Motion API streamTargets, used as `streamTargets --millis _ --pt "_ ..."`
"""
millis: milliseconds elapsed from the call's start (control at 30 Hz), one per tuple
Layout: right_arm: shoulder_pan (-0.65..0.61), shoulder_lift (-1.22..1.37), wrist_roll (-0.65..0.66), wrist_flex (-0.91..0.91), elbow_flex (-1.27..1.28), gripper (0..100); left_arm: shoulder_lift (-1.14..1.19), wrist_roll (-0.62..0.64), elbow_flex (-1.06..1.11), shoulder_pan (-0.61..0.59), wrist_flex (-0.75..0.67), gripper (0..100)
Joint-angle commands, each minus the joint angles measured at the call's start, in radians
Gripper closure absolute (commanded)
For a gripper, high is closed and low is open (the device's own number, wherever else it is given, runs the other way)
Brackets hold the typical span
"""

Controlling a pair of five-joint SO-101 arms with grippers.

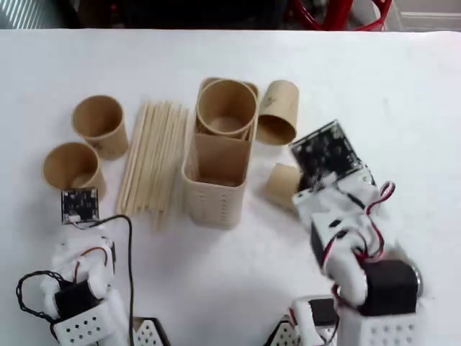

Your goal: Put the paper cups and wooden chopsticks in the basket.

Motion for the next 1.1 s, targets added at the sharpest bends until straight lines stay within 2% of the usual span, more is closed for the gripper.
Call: streamTargets --millis 0,267,533,667,900,1067 --pt "0.035 0.022 0.011 -0.007 0.106 85.3 0.007 -0.003 -0.002 -0.007 0.000 90" --pt "0.058 0.096 0.000 -0.208 0.350 78.9 0.007 -0.003 -0.002 -0.007 0.000 90" --pt "0.278 0.186 0.000 -0.312 0.443 78.7 0.007 -0.003 -0.002 -0.007 0.000 90" --pt "0.225 0.234 -0.006 -0.358 0.502 78.7 0.007 -0.003 -0.002 -0.007 0.000 90" --pt "0.160 0.272 -0.155 -0.466 0.545 78.8 0.007 -0.003 -0.002 -0.007 0.000 90" --pt "0.096 0.266 -0.163 -0.530 0.588 78.9 0.007 -0.003 -0.002 -0.007 0.000 90"
